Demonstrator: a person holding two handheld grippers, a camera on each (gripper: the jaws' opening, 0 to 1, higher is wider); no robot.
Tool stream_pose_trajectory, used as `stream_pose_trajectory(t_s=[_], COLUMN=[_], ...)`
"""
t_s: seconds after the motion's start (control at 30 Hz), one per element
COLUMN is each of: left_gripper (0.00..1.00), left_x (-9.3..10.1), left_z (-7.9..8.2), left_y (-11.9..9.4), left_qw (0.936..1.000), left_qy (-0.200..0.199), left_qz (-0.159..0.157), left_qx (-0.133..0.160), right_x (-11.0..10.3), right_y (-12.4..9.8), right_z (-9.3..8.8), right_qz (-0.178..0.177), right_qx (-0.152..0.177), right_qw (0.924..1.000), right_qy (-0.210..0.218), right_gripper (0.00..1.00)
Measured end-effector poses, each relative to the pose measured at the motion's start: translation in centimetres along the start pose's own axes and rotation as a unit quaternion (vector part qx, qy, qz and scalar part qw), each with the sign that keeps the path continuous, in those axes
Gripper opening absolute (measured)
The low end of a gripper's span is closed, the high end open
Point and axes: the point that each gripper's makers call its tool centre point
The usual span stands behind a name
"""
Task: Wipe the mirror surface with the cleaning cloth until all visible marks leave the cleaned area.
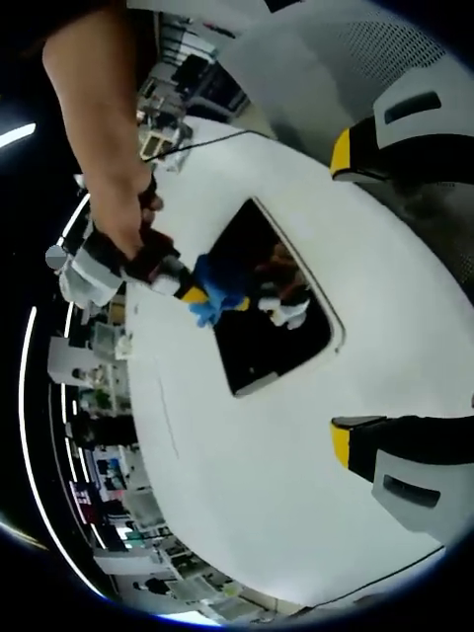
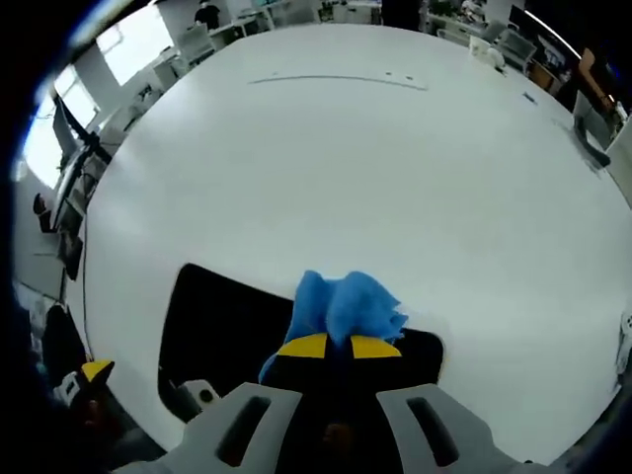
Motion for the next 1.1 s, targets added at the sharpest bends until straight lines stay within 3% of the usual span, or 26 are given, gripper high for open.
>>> stream_pose_trajectory(t_s=[0.13, 0.47, 1.1], left_gripper=[0.99, 0.99, 0.99], left_x=[-0.3, 0.0, 0.0], left_z=[-0.2, 0.0, 0.2], left_y=[-0.1, 0.0, -0.2], left_qw=[0.9996, 1.0, 0.9999], left_qy=[-0.028, -0.006, -0.002], left_qz=[-0.004, -0.006, -0.003], left_qx=[0.002, 0.005, 0.01], right_x=[-1.4, -3.8, -9.0], right_y=[-0.2, 0.0, 0.5], right_z=[0.0, 0.9, 2.3], right_qz=[0.004, 0.012, 0.027], right_qx=[0.0, 0.0, -0.002], right_qw=[1.0, 0.9996, 0.9979], right_qy=[-0.008, -0.024, -0.058], right_gripper=[0.01, 0.01, 0.01])
Point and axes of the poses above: the point that each gripper's makers call its tool centre point, and the gripper's own axes: y roughly forward along the fingers, x roughly to its right, z roughly out of its top, and after that the axes turned 11 degrees about -x, right-handed
